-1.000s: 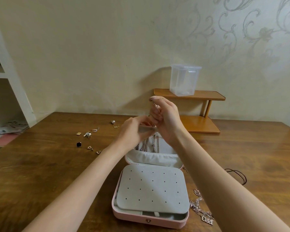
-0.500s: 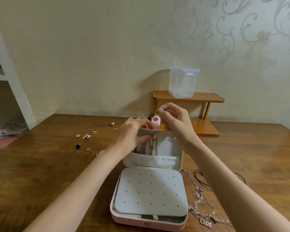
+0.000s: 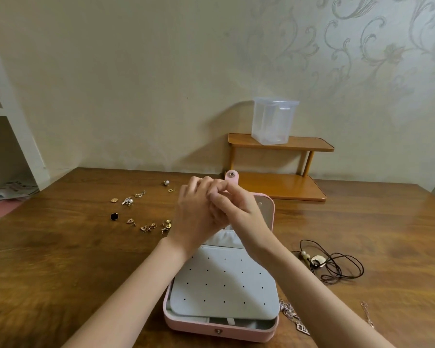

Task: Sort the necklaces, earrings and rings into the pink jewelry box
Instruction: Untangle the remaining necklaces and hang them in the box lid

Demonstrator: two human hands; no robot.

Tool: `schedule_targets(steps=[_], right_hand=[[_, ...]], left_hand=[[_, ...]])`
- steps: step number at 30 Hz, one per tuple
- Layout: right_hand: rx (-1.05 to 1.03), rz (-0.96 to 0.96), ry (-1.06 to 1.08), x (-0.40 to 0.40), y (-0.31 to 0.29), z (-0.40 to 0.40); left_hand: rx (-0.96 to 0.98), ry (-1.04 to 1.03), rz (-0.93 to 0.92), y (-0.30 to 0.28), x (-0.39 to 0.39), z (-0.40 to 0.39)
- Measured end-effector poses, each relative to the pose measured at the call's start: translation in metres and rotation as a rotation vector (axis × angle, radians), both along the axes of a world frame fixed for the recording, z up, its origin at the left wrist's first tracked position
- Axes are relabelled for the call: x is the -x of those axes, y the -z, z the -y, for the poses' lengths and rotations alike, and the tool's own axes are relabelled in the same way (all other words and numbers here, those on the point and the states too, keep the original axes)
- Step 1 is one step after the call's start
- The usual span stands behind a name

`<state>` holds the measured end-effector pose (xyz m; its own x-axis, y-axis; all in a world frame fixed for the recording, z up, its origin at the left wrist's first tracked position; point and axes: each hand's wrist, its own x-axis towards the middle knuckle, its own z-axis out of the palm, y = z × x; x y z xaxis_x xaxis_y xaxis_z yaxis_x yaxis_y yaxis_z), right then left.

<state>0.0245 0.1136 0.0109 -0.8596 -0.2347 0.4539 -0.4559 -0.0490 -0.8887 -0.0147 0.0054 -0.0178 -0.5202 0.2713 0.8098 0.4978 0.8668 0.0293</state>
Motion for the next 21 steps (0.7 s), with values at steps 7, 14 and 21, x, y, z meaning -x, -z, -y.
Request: schedule_targets(steps=[7,14,21], right_hand=[[0.08,0.037,0.051,0.001,-0.013,-0.005],[-0.295,-0.225,0.541,0.024,-0.031,-0.041],[-0.362,-0.162,0.618,0.021,-0.028,-0.065]], left_hand=[[-0.096,0.111,0.107,0.001,0.006,0.006],[-0.119,0.243,0.171,-0.007,0.006,0.014],[-0.168,0.236,0.214,-0.009,0.006,0.013]])
